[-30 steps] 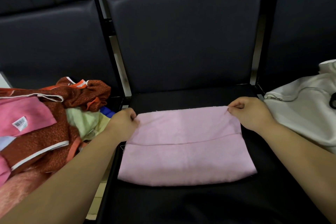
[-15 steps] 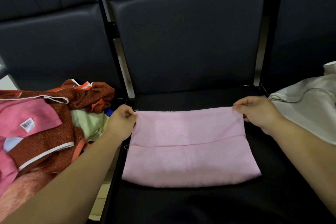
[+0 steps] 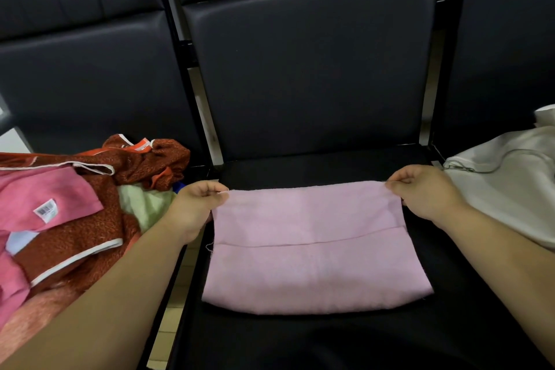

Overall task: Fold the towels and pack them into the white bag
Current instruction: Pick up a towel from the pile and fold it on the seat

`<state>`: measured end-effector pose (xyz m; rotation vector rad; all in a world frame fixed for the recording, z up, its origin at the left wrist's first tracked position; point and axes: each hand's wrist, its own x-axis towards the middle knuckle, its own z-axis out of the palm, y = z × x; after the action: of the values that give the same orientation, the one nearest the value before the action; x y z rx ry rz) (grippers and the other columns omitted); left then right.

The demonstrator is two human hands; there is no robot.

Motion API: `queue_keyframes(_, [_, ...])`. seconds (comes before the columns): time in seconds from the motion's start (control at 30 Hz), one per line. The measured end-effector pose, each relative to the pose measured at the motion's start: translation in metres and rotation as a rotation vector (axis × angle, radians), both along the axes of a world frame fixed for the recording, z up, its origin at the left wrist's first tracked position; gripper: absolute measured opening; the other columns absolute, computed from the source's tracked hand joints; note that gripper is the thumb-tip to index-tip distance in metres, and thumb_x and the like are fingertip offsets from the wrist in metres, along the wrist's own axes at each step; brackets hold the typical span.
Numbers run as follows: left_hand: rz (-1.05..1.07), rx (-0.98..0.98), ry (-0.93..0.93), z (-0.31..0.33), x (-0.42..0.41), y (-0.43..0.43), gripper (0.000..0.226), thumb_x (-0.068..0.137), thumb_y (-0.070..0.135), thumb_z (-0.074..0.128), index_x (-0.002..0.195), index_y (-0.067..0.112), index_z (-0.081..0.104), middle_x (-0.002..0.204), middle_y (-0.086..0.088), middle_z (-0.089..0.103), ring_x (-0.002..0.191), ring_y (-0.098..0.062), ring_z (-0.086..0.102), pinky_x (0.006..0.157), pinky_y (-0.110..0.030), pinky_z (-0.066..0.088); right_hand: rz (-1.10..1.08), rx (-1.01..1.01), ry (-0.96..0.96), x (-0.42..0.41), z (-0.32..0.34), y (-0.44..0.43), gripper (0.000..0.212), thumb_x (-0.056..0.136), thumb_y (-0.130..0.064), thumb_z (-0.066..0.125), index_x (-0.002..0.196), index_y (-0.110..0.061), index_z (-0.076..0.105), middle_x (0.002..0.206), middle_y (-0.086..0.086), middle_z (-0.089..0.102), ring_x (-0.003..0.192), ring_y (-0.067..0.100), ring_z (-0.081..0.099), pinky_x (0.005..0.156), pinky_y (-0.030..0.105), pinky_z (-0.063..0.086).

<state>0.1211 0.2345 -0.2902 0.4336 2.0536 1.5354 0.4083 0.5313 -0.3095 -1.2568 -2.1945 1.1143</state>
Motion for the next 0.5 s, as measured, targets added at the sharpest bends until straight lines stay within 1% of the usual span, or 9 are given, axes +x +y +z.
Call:
queue_keyframes(0.07, [-0.008,-0.013,-0.064,0.001,-0.003,-0.001,0.015,0.095,-0.005,0.062,0.097,0.007,0.071,0.089,-0.008,0.071,0.078,-0.020,0.068,0.068,-0.027,0.059,0.029,0.012,-0.035,0.001,0.003,0.000,0.004,0.092,-0.023,0.072,0.089,-0.021,0.073,0.089,-0.007,0.073,0.086,0.014,0.068,0.082,0.032,0.054])
queue_keyframes(0.13, [0.020,0.015,-0.140,0.003,-0.006,-0.001,0.019,0.094,-0.006,0.061,0.100,0.008,0.073,0.096,-0.010,0.073,0.084,-0.022,0.070,0.075,-0.032,0.058,0.067,0.028,-0.076,0.000,0.005,-0.002,0.003,0.093,-0.024,0.072,0.092,-0.022,0.070,0.089,-0.010,0.070,0.085,0.010,0.065,0.080,0.028,0.050])
queue_keyframes(0.2, [0.082,0.060,-0.185,0.002,-0.008,0.001,0.019,0.093,-0.004,0.063,0.101,0.009,0.074,0.097,-0.010,0.075,0.084,-0.022,0.071,0.078,-0.034,0.057,0.080,0.066,-0.113,-0.001,0.007,-0.004,0.003,0.095,-0.025,0.070,0.092,-0.026,0.070,0.086,-0.014,0.065,0.083,0.005,0.060,0.076,0.024,0.045])
queue_keyframes(0.23, [0.115,0.073,-0.179,0.001,-0.008,0.002,0.018,0.093,-0.002,0.065,0.101,0.010,0.075,0.097,-0.010,0.076,0.085,-0.021,0.072,0.078,-0.033,0.057,0.068,0.066,-0.110,-0.001,0.006,-0.004,0.005,0.095,-0.025,0.070,0.090,-0.026,0.071,0.085,-0.016,0.065,0.083,0.005,0.059,0.076,0.025,0.045])
queue_keyframes(0.27, [0.147,0.083,-0.153,-0.002,-0.008,0.004,0.016,0.093,0.000,0.066,0.101,0.010,0.076,0.098,-0.010,0.077,0.085,-0.021,0.072,0.080,-0.032,0.057,0.043,0.043,-0.085,-0.002,0.004,-0.002,0.007,0.094,-0.025,0.070,0.088,-0.025,0.072,0.085,-0.015,0.066,0.085,0.006,0.061,0.079,0.027,0.049])
queue_keyframes(0.33, [0.193,0.088,-0.061,-0.007,-0.007,0.008,0.012,0.093,0.005,0.070,0.099,0.011,0.077,0.100,-0.010,0.078,0.091,-0.022,0.073,0.086,-0.034,0.057,-0.033,-0.070,0.012,-0.004,0.001,0.001,0.008,0.092,-0.026,0.071,0.087,-0.022,0.075,0.089,-0.009,0.071,0.090,0.014,0.066,0.086,0.037,0.056])
queue_keyframes(0.37, [0.206,0.069,0.010,-0.010,-0.007,0.009,0.010,0.092,0.007,0.071,0.097,0.013,0.078,0.100,-0.008,0.078,0.095,-0.022,0.073,0.089,-0.035,0.056,-0.080,-0.144,0.066,-0.006,0.001,0.001,0.006,0.092,-0.025,0.072,0.087,-0.022,0.076,0.091,-0.004,0.073,0.091,0.018,0.068,0.085,0.040,0.058])
queue_keyframes(0.43, [0.202,-0.025,0.193,-0.016,-0.006,0.010,0.013,0.092,0.009,0.072,0.090,0.021,0.078,0.100,-0.001,0.077,0.098,-0.018,0.071,0.090,-0.029,0.053,-0.169,-0.277,0.151,-0.009,0.005,0.001,0.004,0.091,-0.020,0.072,0.090,-0.018,0.075,0.092,0.003,0.074,0.088,0.021,0.069,0.075,0.036,0.058])
queue_keyframes(0.5, [0.189,-0.124,0.325,-0.021,-0.004,0.011,0.022,0.093,0.010,0.070,0.083,0.029,0.074,0.099,0.002,0.075,0.093,-0.017,0.070,0.085,-0.026,0.052,-0.259,-0.361,0.203,-0.012,0.009,0.003,0.005,0.091,-0.014,0.069,0.094,-0.011,0.073,0.086,0.008,0.072,0.079,0.020,0.067,0.063,0.030,0.052])
